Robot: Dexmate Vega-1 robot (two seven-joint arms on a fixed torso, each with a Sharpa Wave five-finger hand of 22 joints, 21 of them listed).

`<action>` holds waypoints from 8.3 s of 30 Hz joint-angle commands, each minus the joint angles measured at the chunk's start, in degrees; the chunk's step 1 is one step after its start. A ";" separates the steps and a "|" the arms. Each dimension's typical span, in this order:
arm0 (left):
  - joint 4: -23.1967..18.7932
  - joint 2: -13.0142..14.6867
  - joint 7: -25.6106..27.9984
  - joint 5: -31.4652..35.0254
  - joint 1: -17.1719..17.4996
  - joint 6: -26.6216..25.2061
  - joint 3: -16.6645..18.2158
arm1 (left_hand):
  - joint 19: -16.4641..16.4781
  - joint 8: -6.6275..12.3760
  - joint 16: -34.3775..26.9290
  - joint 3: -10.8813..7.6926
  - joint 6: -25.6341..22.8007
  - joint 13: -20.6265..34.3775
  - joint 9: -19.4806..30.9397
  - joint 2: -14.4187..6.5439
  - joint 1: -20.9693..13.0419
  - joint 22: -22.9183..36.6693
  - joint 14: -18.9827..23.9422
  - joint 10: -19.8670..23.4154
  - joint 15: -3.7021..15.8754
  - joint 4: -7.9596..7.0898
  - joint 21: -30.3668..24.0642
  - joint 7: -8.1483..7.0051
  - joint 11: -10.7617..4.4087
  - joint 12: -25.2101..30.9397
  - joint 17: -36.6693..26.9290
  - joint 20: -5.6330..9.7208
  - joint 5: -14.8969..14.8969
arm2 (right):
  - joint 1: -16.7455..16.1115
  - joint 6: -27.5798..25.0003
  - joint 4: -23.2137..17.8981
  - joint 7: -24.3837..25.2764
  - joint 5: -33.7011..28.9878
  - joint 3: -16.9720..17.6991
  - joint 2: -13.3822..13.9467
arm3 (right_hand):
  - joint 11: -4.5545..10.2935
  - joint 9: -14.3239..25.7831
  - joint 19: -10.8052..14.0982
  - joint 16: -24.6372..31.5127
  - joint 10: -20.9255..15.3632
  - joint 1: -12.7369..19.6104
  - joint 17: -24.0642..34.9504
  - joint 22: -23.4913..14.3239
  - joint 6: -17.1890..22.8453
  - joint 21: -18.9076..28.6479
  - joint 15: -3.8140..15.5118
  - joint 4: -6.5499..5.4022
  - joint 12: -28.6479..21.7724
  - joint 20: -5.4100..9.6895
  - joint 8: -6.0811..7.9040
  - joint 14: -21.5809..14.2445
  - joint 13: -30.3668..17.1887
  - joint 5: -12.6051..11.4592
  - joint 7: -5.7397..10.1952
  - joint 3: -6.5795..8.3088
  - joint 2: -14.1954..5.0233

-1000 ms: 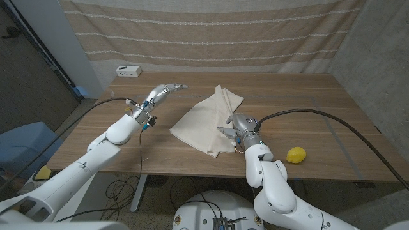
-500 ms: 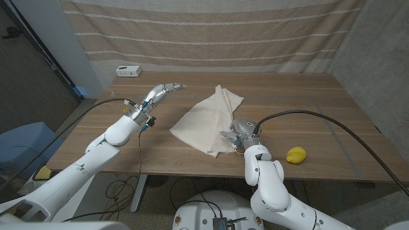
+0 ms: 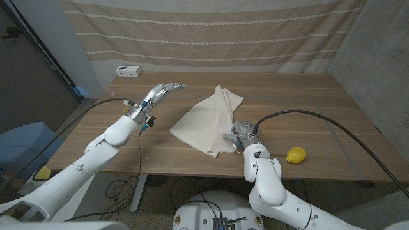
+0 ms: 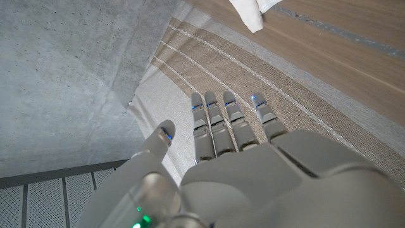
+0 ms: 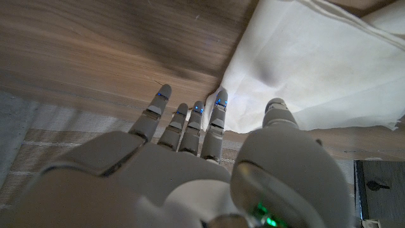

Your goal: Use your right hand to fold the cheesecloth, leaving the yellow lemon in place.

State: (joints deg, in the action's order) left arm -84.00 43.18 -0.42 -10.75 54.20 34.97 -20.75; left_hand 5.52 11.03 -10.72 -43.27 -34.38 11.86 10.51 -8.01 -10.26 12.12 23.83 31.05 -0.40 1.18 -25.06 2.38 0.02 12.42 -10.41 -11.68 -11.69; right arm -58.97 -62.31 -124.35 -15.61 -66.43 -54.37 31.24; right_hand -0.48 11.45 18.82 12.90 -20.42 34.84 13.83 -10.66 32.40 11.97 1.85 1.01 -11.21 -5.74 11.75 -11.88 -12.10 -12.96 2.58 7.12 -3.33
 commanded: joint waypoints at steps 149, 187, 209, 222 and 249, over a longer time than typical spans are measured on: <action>0.60 0.08 0.49 1.21 -2.28 -2.76 -0.58 | 0.14 -0.09 -0.62 -0.17 0.80 0.12 0.37 -0.89 -0.18 0.23 -0.22 -1.81 -0.19 1.18 -0.88 -0.68 -0.41 -0.33 -0.19 -0.38 0.01 | 11.78 17.41 0.23 18.60 65.98 6.43 15.11 | -2.94 1.06 -7.56 -0.03 3.18 10.92 0.22 -0.30 12.66 0.39 -5.68 2.46 -0.44 -2.35 7.30 9.17 0.06 -4.82 -4.91 -1.20 2.78; 4.93 -1.50 -2.61 0.35 -6.63 -1.31 -2.99 | 0.05 -0.04 -0.70 0.30 0.72 0.11 0.37 -0.35 -0.68 0.21 -0.16 -1.79 -0.15 2.14 -0.94 -0.77 -0.44 -0.24 -0.19 -0.30 0.09 | 14.46 -0.99 3.92 34.45 32.81 -10.27 10.86 | 5.04 1.45 8.54 3.60 -16.59 28.59 -0.23 -0.43 28.95 6.14 7.08 8.29 -5.68 4.08 15.57 -12.35 -0.42 -6.08 -5.25 7.45 -4.04; 5.35 -1.96 -2.38 0.76 -7.34 -0.81 -3.47 | 0.03 -0.04 -0.64 0.16 0.78 0.10 0.37 -0.45 -0.55 0.20 -0.14 -1.79 -0.16 2.03 -0.98 -0.64 -0.50 -0.20 -0.14 -0.39 0.06 | -8.11 46.76 2.45 44.52 65.96 23.32 7.66 | 2.77 3.88 7.93 2.86 -19.78 30.52 0.07 -0.24 29.27 5.72 6.25 8.31 -6.96 3.04 18.38 -15.13 -1.64 -3.42 -8.73 10.36 -3.91; 3.65 -1.41 -0.55 0.95 -5.37 -0.33 -2.21 | 0.02 -0.04 -0.62 0.16 0.79 0.10 0.37 -0.49 -0.55 0.20 -0.20 -1.72 -0.21 2.05 -1.00 -0.75 -0.39 -0.15 -0.15 -0.38 0.07 | -5.62 57.27 6.27 36.90 73.08 23.97 5.32 | 2.78 4.47 7.43 2.44 -19.63 30.48 0.34 -0.23 28.86 5.48 6.19 8.10 -7.00 2.25 18.95 -15.17 -1.99 -2.34 -8.72 11.12 -3.93; 1.70 -1.15 1.42 1.24 -2.89 0.52 -0.23 | -0.02 -0.04 -0.60 0.10 0.81 0.09 0.36 -0.52 -0.30 0.19 -0.19 -1.75 -0.16 1.82 -1.03 -0.82 -0.49 -0.15 -0.17 -0.41 0.07 | 4.76 52.60 10.70 22.17 74.38 16.73 4.84 | 2.10 3.66 4.91 0.88 -17.47 29.15 1.37 -0.29 27.37 4.31 4.03 7.38 -6.02 0.90 19.20 -13.71 -2.56 0.39 -6.54 12.99 -3.56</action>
State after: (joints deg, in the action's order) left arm -81.42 41.82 0.09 -9.91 50.39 35.55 -21.75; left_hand 5.52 11.03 -11.06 -43.00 -33.55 11.84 10.79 -8.31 -10.57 12.12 23.43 29.35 -0.20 3.18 -25.94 1.56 -0.54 12.12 -10.40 -11.68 -11.69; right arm -58.81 -5.76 -115.09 14.15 5.99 -34.59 35.95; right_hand 2.10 13.54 24.52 14.18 -39.03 64.69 14.76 -10.93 59.93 16.61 2.74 8.61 -17.72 -4.55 30.72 -26.57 -14.52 -13.08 -4.96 19.49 -7.06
